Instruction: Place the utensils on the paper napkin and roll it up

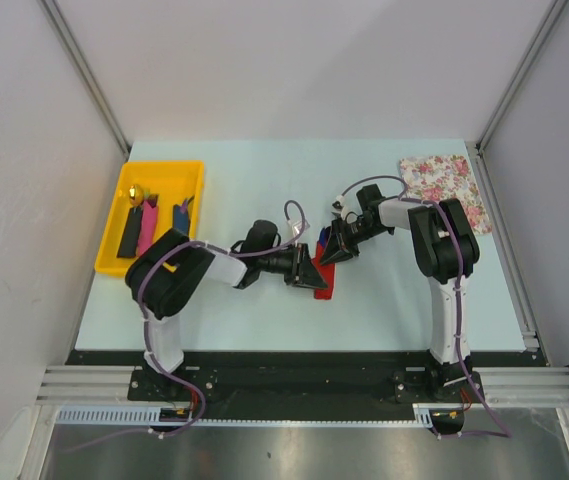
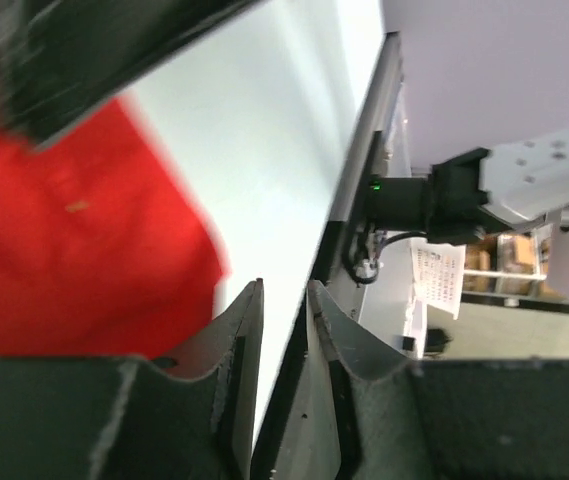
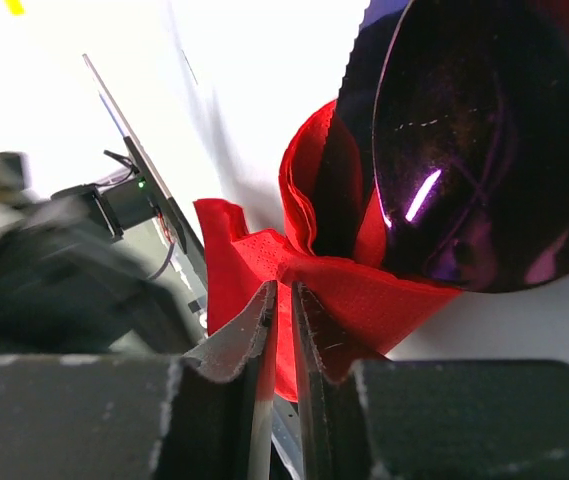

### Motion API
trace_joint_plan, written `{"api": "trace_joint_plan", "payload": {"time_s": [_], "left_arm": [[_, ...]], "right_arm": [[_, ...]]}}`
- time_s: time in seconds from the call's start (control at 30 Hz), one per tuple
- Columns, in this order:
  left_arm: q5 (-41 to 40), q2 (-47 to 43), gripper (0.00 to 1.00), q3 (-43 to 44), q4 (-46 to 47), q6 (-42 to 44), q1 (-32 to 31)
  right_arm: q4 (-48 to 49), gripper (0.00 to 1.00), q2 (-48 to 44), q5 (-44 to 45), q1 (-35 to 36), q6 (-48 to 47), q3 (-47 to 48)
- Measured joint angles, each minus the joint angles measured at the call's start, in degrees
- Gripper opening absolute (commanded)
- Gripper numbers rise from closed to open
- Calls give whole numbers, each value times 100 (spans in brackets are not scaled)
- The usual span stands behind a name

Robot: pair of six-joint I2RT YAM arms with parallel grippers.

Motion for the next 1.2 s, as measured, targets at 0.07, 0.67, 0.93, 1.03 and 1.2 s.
{"api": "trace_joint_plan", "payload": {"time_s": [0.07, 0.67, 0.93, 1.03, 1.2], "left_arm": [[-11, -319, 30, 76, -103, 155, 0], [-756, 227, 12, 542, -1266, 684, 33], [-787, -4, 41, 533, -1401, 986, 103], [-1016, -205, 39, 664, -1788, 1320, 278], [-1051, -234, 25, 1134, -1902, 1626, 481]], "right_arm": [[0, 17, 0, -2, 0, -9, 4], [-20, 17, 2, -22, 0, -101, 20], [-26, 17, 2, -11, 0, -120, 31], [-26, 17, 2, -9, 0, -122, 33], [-28, 17, 2, -9, 4, -127, 33]]}}
